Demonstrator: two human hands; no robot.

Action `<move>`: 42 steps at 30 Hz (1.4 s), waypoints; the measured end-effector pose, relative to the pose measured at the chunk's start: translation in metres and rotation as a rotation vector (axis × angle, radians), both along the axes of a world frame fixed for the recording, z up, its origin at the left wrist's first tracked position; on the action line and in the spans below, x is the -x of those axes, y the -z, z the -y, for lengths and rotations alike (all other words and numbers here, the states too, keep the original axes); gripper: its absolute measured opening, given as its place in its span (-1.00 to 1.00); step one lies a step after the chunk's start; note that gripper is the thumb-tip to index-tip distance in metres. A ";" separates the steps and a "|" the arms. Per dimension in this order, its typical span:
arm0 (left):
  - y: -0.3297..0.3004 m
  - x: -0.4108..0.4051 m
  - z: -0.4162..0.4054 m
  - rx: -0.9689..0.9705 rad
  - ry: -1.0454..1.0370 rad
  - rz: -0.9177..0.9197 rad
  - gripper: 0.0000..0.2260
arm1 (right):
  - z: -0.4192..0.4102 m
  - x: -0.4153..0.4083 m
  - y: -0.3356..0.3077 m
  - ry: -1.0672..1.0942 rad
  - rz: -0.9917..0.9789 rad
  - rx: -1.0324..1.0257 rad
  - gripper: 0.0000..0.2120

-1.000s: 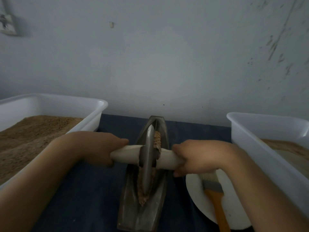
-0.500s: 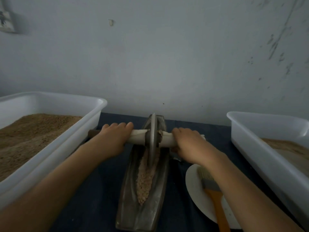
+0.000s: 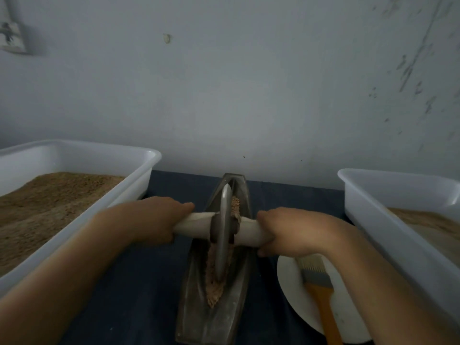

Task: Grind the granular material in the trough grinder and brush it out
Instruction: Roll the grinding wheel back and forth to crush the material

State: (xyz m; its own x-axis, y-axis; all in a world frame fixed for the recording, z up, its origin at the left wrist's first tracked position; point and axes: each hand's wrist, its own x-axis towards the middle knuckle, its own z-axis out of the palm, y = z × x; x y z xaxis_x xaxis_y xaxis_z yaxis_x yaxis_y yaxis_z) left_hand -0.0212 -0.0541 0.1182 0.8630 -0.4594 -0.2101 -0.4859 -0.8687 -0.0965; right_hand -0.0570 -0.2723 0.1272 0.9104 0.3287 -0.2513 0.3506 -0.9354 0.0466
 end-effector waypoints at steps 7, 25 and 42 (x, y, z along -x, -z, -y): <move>-0.007 0.005 -0.005 0.024 0.022 -0.139 -0.74 | 0.001 0.008 -0.008 -0.015 -0.098 -0.016 -0.64; 0.037 -0.026 0.009 0.186 -0.032 0.496 -0.66 | 0.010 -0.032 0.038 0.000 0.506 -0.037 -0.78; -0.005 -0.003 -0.007 0.046 0.009 -0.209 -0.70 | 0.002 -0.001 -0.004 -0.026 -0.062 -0.041 -0.65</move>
State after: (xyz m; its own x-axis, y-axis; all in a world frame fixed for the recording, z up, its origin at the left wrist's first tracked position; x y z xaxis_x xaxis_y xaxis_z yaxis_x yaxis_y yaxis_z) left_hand -0.0181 -0.0470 0.1236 0.7985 -0.4805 -0.3625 -0.4992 -0.8652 0.0472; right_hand -0.0561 -0.2741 0.1307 0.8845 0.3634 -0.2926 0.3762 -0.9265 -0.0135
